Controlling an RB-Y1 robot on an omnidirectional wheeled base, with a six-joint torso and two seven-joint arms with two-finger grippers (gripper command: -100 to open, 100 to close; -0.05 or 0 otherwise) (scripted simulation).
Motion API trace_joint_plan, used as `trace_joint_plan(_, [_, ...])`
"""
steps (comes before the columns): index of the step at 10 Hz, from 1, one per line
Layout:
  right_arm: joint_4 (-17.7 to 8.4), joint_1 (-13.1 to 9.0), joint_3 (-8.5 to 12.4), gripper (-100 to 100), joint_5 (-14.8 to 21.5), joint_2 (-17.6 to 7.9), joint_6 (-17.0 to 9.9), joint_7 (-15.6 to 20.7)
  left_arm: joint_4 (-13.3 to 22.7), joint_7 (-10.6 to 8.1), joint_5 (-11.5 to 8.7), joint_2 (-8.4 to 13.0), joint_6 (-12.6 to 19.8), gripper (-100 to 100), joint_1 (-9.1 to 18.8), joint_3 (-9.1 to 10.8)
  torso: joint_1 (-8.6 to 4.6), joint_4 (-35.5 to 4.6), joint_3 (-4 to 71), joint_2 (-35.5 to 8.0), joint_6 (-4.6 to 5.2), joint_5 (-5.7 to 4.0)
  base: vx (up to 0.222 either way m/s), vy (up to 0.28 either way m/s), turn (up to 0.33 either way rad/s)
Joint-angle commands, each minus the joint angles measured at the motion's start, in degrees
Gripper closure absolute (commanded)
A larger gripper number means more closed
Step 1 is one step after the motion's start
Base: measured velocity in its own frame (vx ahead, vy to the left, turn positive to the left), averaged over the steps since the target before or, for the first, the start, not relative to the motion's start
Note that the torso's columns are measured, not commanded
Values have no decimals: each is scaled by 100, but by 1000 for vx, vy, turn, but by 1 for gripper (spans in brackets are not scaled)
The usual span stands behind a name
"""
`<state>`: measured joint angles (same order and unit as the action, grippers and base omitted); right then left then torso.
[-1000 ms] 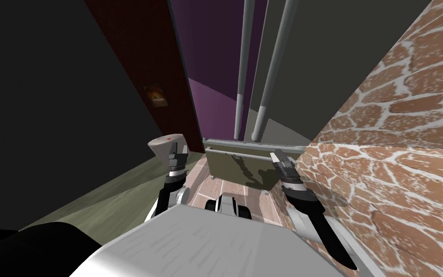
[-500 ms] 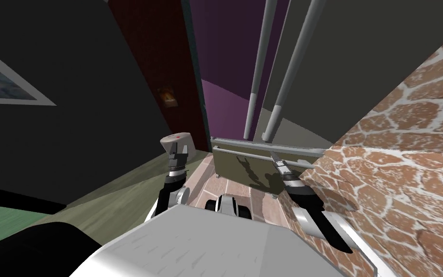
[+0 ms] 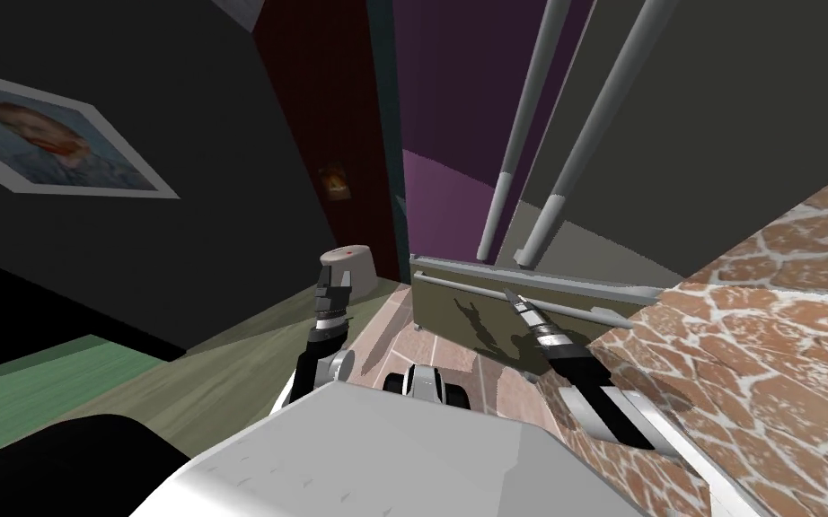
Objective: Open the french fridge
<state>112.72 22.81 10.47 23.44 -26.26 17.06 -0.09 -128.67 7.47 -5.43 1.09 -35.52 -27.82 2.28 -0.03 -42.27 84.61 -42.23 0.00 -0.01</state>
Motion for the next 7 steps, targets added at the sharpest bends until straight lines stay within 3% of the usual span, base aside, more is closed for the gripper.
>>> trace_joint_plan(1, [-399, -124, 123, -100, 361, -398, -318, 185, 0, 0, 0, 0, 0, 0, 0, 0, 1, -1, -3, -4, 0, 0, -18, 115, 154])
trace_joint_plan(2, [-399, -124, 123, -100, 361, -398, -318, 185, 0, 0, 0, 0, 0, 0, 0, 0, 0, -2, -4, -6, 2, 1, -11, 80, 49])
trace_joint_plan(7, [-1229, -370, 357, -100, 1045, -1248, -926, 524, 0, 0, 0, 0, 0, 0, 0, 0, 15, -3, -6, -9, 2, 5, -24, 115, 158])
